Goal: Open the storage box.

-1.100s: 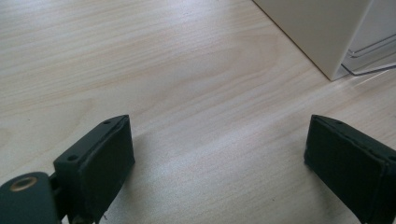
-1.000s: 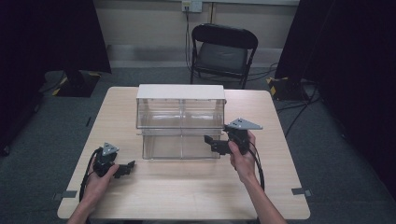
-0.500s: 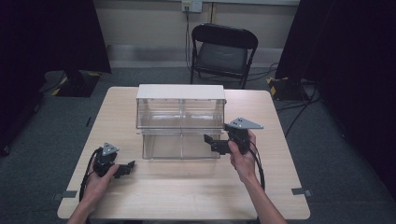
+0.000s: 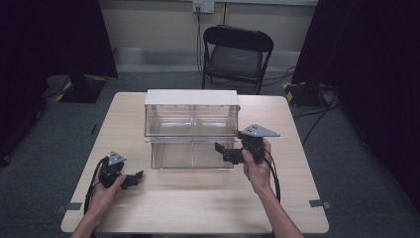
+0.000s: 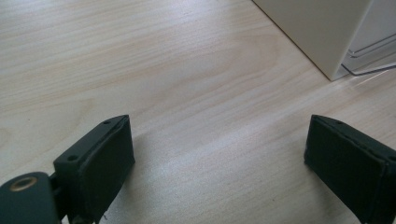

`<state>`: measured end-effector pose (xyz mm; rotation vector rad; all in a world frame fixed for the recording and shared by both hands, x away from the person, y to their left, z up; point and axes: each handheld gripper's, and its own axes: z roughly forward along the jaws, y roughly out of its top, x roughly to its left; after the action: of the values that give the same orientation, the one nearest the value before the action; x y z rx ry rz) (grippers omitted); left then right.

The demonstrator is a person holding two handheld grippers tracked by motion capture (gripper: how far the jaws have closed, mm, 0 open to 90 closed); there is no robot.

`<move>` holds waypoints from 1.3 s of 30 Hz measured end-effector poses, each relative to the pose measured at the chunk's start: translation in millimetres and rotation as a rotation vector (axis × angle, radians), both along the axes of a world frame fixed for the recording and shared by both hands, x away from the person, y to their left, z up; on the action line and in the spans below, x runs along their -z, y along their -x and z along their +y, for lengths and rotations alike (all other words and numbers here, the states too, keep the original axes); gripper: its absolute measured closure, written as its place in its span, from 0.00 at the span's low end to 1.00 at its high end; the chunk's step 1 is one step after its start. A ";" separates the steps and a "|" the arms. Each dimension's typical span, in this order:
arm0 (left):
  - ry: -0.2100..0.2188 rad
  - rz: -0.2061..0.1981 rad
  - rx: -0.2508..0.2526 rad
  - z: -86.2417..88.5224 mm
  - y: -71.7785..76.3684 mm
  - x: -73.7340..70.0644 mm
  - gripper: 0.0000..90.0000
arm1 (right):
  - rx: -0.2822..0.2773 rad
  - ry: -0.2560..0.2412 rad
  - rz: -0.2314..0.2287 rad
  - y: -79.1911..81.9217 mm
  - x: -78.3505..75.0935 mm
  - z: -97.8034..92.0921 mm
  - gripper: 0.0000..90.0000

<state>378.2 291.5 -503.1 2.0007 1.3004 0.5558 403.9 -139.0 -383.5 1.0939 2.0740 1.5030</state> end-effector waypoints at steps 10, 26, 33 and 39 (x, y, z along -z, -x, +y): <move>0.000 0.000 0.000 0.0 0.0 0.0 0.09 | -0.007 -0.006 0.008 -0.5 0.0 -1.1 0.11; 0.000 0.000 0.000 0.0 0.0 0.0 0.09 | -0.010 -0.006 0.014 -0.6 -0.6 -2.0 0.12; 0.000 0.001 0.001 0.1 0.0 -0.1 0.09 | -0.013 -0.004 0.015 -0.7 -0.9 -2.4 0.12; 0.000 0.000 0.000 0.0 0.0 0.0 0.09 | -0.015 -0.006 0.014 -0.9 -0.9 -2.5 0.12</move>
<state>378.2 291.5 -503.0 2.0013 1.3002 0.5559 404.8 -141.5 -382.6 1.0969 2.0930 1.5141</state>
